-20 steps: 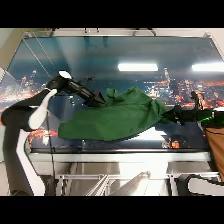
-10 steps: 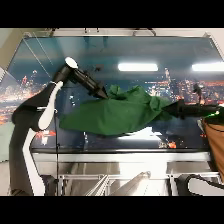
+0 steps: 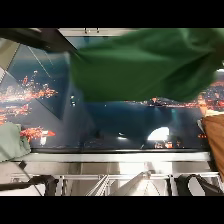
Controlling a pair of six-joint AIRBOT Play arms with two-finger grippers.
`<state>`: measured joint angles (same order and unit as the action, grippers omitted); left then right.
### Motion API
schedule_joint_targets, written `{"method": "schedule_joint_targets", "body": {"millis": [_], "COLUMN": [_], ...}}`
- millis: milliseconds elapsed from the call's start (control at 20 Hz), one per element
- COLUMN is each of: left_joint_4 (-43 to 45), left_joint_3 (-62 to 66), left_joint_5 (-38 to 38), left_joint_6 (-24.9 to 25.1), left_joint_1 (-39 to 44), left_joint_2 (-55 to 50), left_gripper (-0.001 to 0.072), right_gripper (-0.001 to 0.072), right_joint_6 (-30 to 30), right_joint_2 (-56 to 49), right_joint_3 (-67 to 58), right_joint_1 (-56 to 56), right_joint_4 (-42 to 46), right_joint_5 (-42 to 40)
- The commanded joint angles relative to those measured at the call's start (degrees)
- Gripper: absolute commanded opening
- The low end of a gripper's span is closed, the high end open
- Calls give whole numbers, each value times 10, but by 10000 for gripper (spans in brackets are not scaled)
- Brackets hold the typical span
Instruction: Fold the shirts.
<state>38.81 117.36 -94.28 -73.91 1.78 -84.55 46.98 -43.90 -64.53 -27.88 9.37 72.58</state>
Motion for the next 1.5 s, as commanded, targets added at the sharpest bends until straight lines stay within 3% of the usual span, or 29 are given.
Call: {"method": "schedule_joint_targets", "body": {"millis": [0, 200, 300, 500, 650, 800, 850, 900, 950, 1000, 1100, 1250, 1350, 1450], "left_joint_4": [3, 7, 7, 8, 38, 90, 92, 92, 91, 90, 90, 91, 92, 99], "left_joint_3": [-5, -7, -7, -8, -8, -8, -7, -7, -7, -6, -6, -35, -119, -266], "left_joint_5": [14, 96, 87, 0, 4, 41, 54, 70, 84, 93, 75, 21, -12, -22], "left_joint_6": [10, 56, 66, 59, 60, 59, 59, 52, 40, 30, 17, 4, 5, 16], "left_joint_1": [-37, -57, -58, -41, -30, -26, -28, -36, -48, -65, -105, -157, -172, -180], "left_joint_2": [125, 167, 131, -31, -169, -287, -312, -329, -334, -329, -302, -242, -187, -113], "left_gripper": [9, 18, 18, 15, 13, 7, 31, 221, 407, 698, 710, 708, 708, 709], "right_gripper": [30, 29, 30, 31, 31, 31, 32, 116, 382, 437, 436, 435, 434, 431], "right_joint_6": [-5, 14, 47, 49, 48, -2, -12, -14, -11, -9, 40, 137, 203, 235], "right_joint_2": [125, 152, 110, -29, -174, -336, -384, -419, -443, -450, -433, -364, -304, -231], "right_joint_3": [-33, -32, -30, 2, 36, 37, 32, 19, -3, -25, -64, -67, -16, 90], "right_joint_1": [-3, -2, -1, 17, 58, 91, 94, 92, 83, 71, 42, 4, 2, 1], "right_joint_4": [-14, 11, 36, 52, 89, 96, 88, 83, 82, 83, 112, 253, 389, 441], "right_joint_5": [-62, -76, -49, -15, -35, -103, -129, -138, -128, -107, -71, -14, 39, 48]}}
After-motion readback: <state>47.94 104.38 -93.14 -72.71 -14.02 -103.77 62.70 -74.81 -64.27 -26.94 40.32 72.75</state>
